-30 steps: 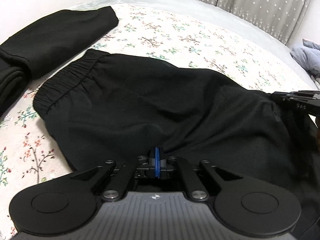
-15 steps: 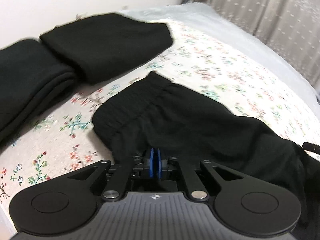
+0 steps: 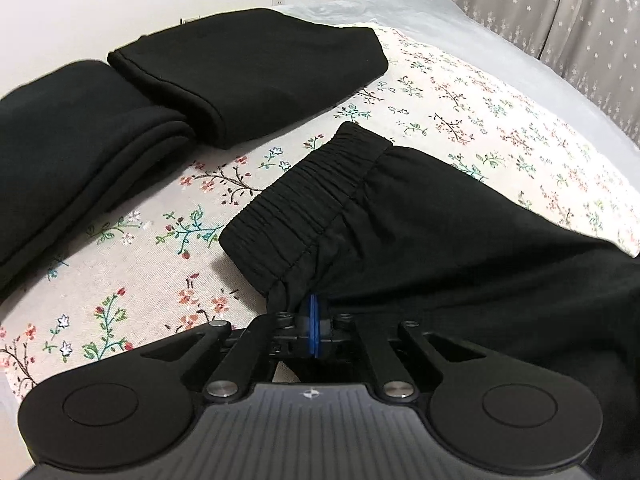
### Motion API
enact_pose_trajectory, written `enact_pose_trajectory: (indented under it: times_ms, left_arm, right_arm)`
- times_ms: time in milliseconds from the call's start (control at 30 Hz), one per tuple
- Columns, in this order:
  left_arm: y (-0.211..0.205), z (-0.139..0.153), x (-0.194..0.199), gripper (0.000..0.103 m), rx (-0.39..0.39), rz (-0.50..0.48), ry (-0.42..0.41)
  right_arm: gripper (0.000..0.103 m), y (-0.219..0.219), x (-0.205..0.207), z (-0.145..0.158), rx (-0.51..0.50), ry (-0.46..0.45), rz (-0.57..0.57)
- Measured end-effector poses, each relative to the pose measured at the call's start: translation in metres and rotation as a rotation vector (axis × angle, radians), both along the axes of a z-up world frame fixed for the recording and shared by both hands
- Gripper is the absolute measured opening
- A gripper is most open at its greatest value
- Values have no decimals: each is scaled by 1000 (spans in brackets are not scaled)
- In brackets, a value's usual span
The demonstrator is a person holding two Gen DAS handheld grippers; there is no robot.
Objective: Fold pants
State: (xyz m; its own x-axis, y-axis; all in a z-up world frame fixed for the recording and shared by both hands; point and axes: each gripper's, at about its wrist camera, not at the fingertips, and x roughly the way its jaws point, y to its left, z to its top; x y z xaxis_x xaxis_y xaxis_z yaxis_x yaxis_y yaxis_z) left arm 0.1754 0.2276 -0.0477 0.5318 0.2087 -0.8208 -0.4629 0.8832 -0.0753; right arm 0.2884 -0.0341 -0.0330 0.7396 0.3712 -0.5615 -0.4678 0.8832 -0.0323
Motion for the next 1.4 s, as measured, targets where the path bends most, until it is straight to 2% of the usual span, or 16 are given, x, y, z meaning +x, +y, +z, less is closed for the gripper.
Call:
enact_pose_trajectory:
  times_ms: [200,300,367,400,567,633,700,767,833,900,933,967,1067,1167,1300,1400]
  left_arm:
    - [24,10,-7,3,-123,37,-97]
    - [33,19,-21,5,-104,66,-132]
    - [42,21,-28,34,-111,97,-133]
    - [45,22,-31,56,-116,121,-127]
    - [56,14,-29,78,-264,101,-119]
    - [54,2,-22,78,-347,103,-94]
    - [53,-4,-18,73,-358,135,-100]
    - [51,-3,-15,23,-310,164,-98]
    - [59,-7,-15,7,-349,192,-109]
    - [63,-1,-24,5,-367,216,-142]
    - [61,7,-30,5,-364,215,-168]
    - [59,16,-39,5,-352,211,-199]
    - [54,32,-62,4,-257,201,-239]
    - [59,18,-68,4,-223,255,-160]
    - [55,15,-73,6,-177,252,-124]
    - [62,12,-71,24,-192,264,-94]
  right_arm:
    - [5,22,5,-54,-209,51,-15]
    - [27,16,-12,-31,-202,-7,-90]
    - [37,5,-39,-9,-154,-54,-95]
    - [42,3,-54,1,-130,-59,-69]
    - [49,25,-160,12,-153,-15,225]
    - [51,40,-198,0,-165,21,333]
    - [56,60,-227,-18,-198,40,393]
    - [56,74,-254,-39,-278,18,421]
    - [54,85,-266,-53,-333,11,408]
    - [45,88,-271,-63,-356,-17,385]
    - [13,88,-272,-64,-353,-26,379]
    - [0,90,-271,-64,-373,-41,335]
    - [0,90,-271,-47,-353,-80,241]
    - [0,92,-286,-37,-303,-70,249]
    - [0,111,-292,-73,-397,-41,267]
    - [0,110,-291,-72,-380,-41,254]
